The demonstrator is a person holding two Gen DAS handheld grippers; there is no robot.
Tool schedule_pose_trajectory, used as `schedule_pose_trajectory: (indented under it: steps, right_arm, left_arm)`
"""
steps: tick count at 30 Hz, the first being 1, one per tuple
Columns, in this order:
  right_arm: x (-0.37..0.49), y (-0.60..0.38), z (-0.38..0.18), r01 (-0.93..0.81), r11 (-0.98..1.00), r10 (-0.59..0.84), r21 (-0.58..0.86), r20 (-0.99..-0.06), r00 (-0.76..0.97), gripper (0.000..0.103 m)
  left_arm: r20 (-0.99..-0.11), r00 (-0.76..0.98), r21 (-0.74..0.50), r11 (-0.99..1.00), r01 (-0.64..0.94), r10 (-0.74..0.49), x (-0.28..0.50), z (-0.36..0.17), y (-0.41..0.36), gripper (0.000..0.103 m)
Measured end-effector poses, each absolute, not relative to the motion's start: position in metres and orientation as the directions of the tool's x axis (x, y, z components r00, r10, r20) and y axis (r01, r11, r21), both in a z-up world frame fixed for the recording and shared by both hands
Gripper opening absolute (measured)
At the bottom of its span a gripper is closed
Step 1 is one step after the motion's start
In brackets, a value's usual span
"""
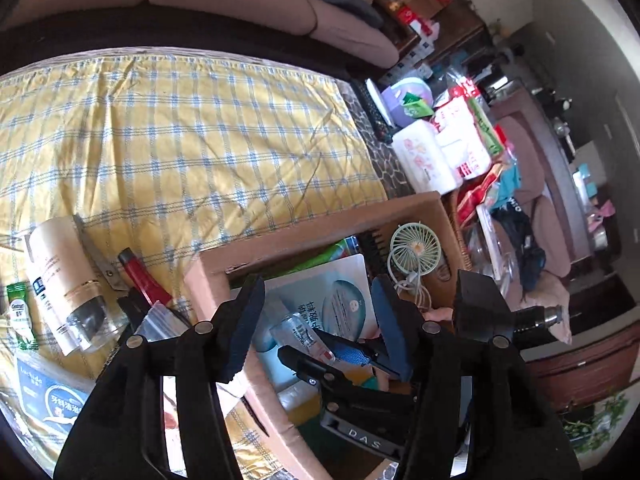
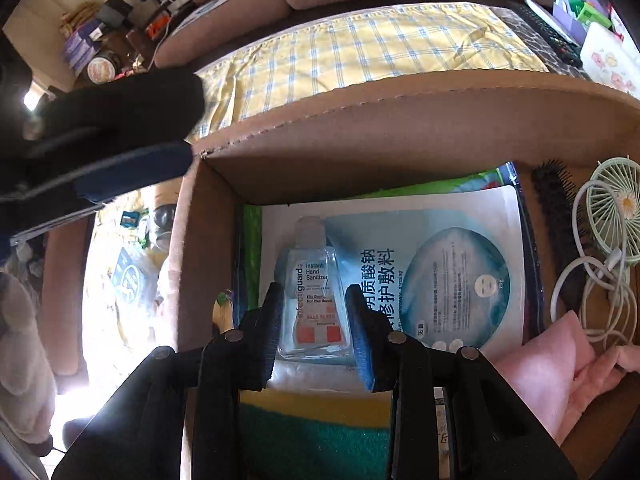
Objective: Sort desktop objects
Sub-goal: 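Carry the sanitizer bottle into the cardboard box and release it with the right gripper, then grasp the white Olay jar with the right gripper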
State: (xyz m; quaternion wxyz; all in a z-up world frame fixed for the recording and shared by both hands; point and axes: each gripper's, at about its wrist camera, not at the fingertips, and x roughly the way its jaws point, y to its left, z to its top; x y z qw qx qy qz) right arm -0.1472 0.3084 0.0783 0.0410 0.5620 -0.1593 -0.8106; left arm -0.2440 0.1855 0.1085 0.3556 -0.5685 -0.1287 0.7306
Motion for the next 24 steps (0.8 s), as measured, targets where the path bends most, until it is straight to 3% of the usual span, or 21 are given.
schedule_pose_trajectory:
  steps: [2, 3, 4, 5, 8, 10, 11, 18, 24]
  right_arm:
    - [-0.144, 0.307, 0.075, -0.137, -0.937, -0.256, 0.322, -0.898, -0.359, 0.037]
    - [-0.140, 0.308, 0.074, -0.160, -0.925, -0.272, 0.346, -0.892, -0.360, 0.047]
    - [-0.135, 0.310, 0.074, -0.188, -0.912, -0.279, 0.363, -0.889, -0.363, 0.063]
    - [-0.129, 0.312, 0.076, -0.211, -0.905, -0.277, 0.371, -0.886, -0.371, 0.069]
    - [-0.106, 0.309, 0.099, -0.173, -0.911, -0.260, 0.374, -0.848, -0.462, 0.069]
    - [-0.089, 0.297, 0.117, -0.123, -0.926, -0.248, 0.357, -0.820, -0.515, 0.069]
    - [-0.083, 0.290, 0.126, -0.099, -0.932, -0.244, 0.347, -0.808, -0.537, 0.069]
    - [-0.109, 0.221, 0.170, 0.041, -0.953, -0.265, 0.301, -0.758, -0.596, 0.069]
    - [-0.163, 0.171, 0.159, 0.091, -0.961, -0.266, 0.261, -0.785, -0.560, 0.069]
  left_arm:
    - [-0.731, -0.104, -0.606, -0.711, -0.356, 0.675, -0.246, 0.111, 0.166, 0.052]
    - [-0.727, -0.112, -0.609, -0.711, -0.351, 0.677, -0.245, 0.113, 0.156, 0.052]
    - [-0.722, -0.117, -0.615, -0.710, -0.343, 0.682, -0.245, 0.115, 0.147, 0.052]
    - [-0.712, -0.120, -0.626, -0.703, -0.337, 0.692, -0.244, 0.116, 0.135, 0.052]
    - [-0.693, -0.166, -0.636, -0.703, -0.319, 0.702, -0.236, 0.119, 0.092, 0.061]
    - [-0.680, -0.206, -0.637, -0.706, -0.310, 0.704, -0.228, 0.119, 0.060, 0.080]
    - [-0.675, -0.224, -0.638, -0.709, -0.301, 0.703, -0.224, 0.118, 0.044, 0.082]
    - [-0.686, -0.276, -0.657, -0.736, -0.163, 0.673, -0.221, 0.089, -0.043, 0.083]
    - [-0.667, -0.305, -0.683, -0.721, -0.113, 0.680, -0.234, 0.082, -0.078, 0.083]
